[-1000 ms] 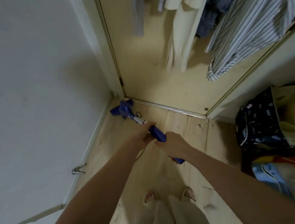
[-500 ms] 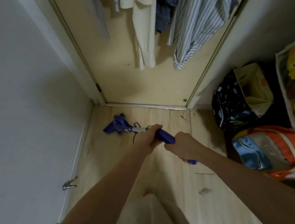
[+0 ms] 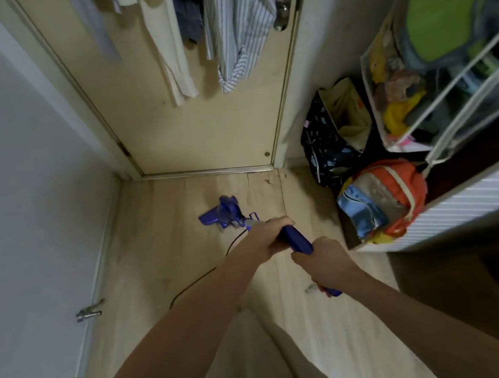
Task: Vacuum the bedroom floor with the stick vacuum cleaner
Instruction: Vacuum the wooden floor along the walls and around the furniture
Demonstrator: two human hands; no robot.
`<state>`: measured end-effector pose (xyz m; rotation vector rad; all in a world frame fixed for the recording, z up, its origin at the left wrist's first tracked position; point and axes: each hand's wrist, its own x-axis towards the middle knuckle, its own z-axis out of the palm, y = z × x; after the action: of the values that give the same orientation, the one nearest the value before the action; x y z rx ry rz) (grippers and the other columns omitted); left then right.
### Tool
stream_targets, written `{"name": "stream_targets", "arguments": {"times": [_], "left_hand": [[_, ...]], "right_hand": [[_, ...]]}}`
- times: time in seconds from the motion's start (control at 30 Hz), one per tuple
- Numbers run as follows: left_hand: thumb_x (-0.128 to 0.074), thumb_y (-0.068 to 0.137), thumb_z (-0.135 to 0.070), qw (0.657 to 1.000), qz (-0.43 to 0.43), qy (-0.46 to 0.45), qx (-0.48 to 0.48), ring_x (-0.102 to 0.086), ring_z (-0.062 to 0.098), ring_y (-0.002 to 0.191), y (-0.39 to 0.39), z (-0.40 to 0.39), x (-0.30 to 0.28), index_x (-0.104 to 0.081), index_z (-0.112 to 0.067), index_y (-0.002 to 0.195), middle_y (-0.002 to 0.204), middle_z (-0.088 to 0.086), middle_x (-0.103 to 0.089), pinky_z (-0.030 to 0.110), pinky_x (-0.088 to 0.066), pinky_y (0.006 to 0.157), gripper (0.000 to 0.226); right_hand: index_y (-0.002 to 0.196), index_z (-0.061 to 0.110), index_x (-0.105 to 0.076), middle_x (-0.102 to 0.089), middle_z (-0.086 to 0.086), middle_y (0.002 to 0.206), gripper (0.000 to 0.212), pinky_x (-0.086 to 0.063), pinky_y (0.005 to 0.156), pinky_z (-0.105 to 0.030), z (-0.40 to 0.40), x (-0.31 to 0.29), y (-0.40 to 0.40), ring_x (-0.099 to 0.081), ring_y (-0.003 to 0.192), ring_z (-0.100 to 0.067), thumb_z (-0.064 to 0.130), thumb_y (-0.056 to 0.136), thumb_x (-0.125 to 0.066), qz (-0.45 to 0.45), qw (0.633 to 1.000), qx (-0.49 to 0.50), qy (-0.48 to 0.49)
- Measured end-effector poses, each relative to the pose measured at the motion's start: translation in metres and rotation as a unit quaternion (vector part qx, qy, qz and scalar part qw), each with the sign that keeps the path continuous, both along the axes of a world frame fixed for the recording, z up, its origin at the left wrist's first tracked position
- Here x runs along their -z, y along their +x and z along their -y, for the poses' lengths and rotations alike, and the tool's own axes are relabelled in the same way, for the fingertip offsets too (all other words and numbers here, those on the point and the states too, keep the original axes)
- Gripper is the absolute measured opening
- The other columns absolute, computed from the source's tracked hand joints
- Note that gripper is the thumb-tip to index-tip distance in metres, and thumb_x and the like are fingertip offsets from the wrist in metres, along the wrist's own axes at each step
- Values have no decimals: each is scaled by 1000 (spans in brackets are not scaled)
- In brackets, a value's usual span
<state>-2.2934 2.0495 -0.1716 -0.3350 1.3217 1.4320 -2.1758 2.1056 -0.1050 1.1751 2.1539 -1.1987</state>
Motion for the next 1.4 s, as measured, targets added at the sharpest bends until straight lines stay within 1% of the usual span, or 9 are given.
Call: {"name": "stream_targets", "arguments": {"times": [0.17, 0.4, 0.57, 0.8, 0.87, 1.03, 1.17, 1.3, 1.4], "left_hand": [[-63, 83, -4, 995, -18, -27, 91, -60, 29, 89, 65, -28, 2, -54, -5, 84, 89, 15, -57, 32, -56, 74, 9], [-64, 79, -6, 983, -33, -38, 175, -65, 28, 87, 113, -45, 9, -57, -7, 80, 81, 13, -61, 37, -56, 86, 7], [-63, 81, -5, 981, -40, -58, 180, -66, 27, 82, 93, -52, 13, -56, -5, 82, 76, 13, -63, 33, -58, 79, 7], [-59, 84, -5, 985, -76, -64, 144, -62, 19, 63, 16, -73, 14, -57, -4, 78, 70, 12, -63, 19, -54, 51, 6], [-60, 84, -4, 986, -80, -55, 139, -62, 21, 65, -2, -82, 14, -57, -3, 81, 72, 12, -62, 21, -56, 56, 4], [-63, 81, -6, 983, -93, -58, 145, -63, 30, 85, 1, -100, 17, -55, -5, 78, 83, 16, -60, 40, -57, 84, 9], [-64, 80, -9, 976, -74, -52, 196, -65, 30, 86, 29, -99, 10, -56, -6, 79, 88, 18, -63, 40, -57, 85, 8], [-65, 77, -12, 953, -94, -57, 281, -67, 25, 76, 45, -96, 11, -62, -5, 85, 89, 17, -68, 30, -59, 70, 11], [-63, 79, -12, 942, -114, -61, 311, -64, 20, 68, 42, -107, 12, -61, -7, 78, 79, 12, -66, 23, -57, 62, 5]], "right_hand": [[84, 8, -53, -55, -9, 64, 18, -42, 40, -24, -2, 0, 73, -50, 41, -19, 24, 92, -53, -11, 995, 94, -10], [84, 6, -53, -58, -12, 68, 21, -48, 43, -30, 1, 9, 127, -54, 47, -23, 26, 92, -54, -24, 985, 171, -13], [84, 11, -51, -61, -12, 71, 21, -50, 43, -30, -3, 21, 106, -57, 48, -23, 29, 94, -54, -25, 981, 190, -29], [80, 13, -47, -58, -8, 65, 22, -44, 37, -23, -24, 37, 15, -56, 44, -21, 29, 95, -51, -38, 981, 190, -25], [75, 16, -43, -57, -9, 68, 22, -46, 39, -26, -33, 39, -3, -57, 49, -24, 26, 93, -51, -40, 982, 187, -6], [77, 14, -47, -58, -10, 71, 21, -46, 39, -26, -47, 27, 3, -57, 51, -26, 28, 93, -52, -16, 983, 182, 23], [83, 6, -56, -60, -14, 66, 26, -49, 41, -31, -37, 6, 36, -56, 46, -25, 30, 93, -54, -14, 976, 218, 16], [86, 7, -56, -60, -12, 62, 27, -50, 42, -29, -18, 4, 51, -54, 41, -19, 32, 95, -53, -9, 960, 280, -26], [94, 5, -57, -61, -11, 63, 31, -49, 40, -26, -28, 20, 47, -54, 38, -16, 36, 96, -52, -2, 957, 290, -22]]}}
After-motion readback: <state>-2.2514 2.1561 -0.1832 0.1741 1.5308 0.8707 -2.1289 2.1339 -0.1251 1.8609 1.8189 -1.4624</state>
